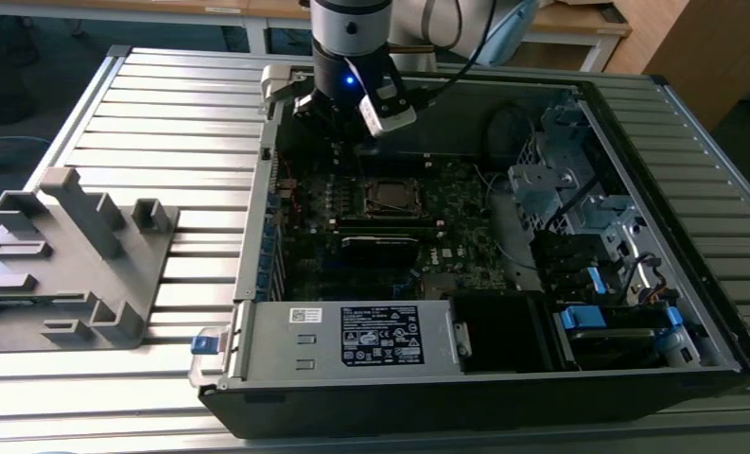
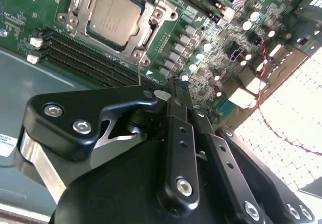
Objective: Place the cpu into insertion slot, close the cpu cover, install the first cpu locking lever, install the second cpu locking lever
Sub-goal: 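Install the first cpu locking lever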
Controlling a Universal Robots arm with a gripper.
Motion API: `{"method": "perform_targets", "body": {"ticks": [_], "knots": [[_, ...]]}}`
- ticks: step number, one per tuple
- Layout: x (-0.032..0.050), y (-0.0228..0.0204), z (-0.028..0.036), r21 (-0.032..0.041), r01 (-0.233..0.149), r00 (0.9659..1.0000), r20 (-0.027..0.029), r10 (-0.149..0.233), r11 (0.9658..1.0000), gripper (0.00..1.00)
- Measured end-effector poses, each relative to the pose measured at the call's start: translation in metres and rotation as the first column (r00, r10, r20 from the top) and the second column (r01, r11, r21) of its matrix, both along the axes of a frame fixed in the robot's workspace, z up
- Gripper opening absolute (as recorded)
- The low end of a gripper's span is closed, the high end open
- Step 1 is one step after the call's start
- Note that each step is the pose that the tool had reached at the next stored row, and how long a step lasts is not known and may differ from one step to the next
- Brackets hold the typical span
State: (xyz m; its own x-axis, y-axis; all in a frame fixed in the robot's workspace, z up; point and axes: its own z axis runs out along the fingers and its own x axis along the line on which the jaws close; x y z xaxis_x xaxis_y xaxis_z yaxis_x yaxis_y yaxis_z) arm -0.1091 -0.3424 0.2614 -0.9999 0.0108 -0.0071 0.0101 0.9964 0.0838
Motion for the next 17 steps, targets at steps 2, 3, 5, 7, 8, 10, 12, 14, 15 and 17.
{"method": "perform_targets", "body": {"ticks": [2,3,5,7,8,10,12,14,15,17], "knots": [[-0.0001,0.0012,-0.0001,0.0003,0.0,1.0,0.0001,0.0,1.0,0.11],[-0.0003,0.0024,-0.0001,0.0002,0.001,1.0,0.0,-0.001,1.0,0.11],[-0.0004,0.0052,-0.0003,0.0002,0.001,1.0,0.0,-0.001,1.0,0.11],[-0.0006,0.0078,-0.0005,0.0003,0.002,1.0,0.0,-0.002,1.0,0.11],[-0.0006,0.0089,-0.0007,0.0005,0.002,1.0,0.0,-0.002,1.0,0.11],[-0.0007,0.0111,-0.001,0.0015,0.002,1.0,0.0,-0.002,1.0,0.11],[-0.0007,0.0128,-0.0012,0.0026,0.002,1.0,0.0,-0.002,1.0,0.11],[-0.0007,0.0144,-0.0014,0.0042,0.002,1.0,0.0,-0.002,1.0,0.11],[-0.0007,0.0153,-0.0015,0.0056,0.002,1.0,0.0,-0.002,1.0,0.11],[-0.0007,0.0166,-0.0017,0.0091,0.002,1.0,-0.0001,-0.002,1.0,0.11]]}}
